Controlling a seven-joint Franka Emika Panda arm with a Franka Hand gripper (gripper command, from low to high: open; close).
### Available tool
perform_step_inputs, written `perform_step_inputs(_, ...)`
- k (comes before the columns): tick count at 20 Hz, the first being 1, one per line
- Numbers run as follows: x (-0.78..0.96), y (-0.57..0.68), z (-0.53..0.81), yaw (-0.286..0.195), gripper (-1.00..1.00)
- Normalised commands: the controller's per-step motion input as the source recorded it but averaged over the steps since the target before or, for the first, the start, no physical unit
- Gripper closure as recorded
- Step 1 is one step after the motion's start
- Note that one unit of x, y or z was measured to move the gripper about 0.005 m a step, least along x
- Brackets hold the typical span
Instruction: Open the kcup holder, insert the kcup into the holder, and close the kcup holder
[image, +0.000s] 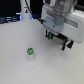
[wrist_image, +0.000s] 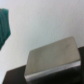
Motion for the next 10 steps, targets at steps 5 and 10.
perform_step_inputs(5,-0.02,-0.44,0.31,-0.272,-1.00)
perform_step_inputs(10,-0.13,-0.33,0.18,-0.296,-1.00)
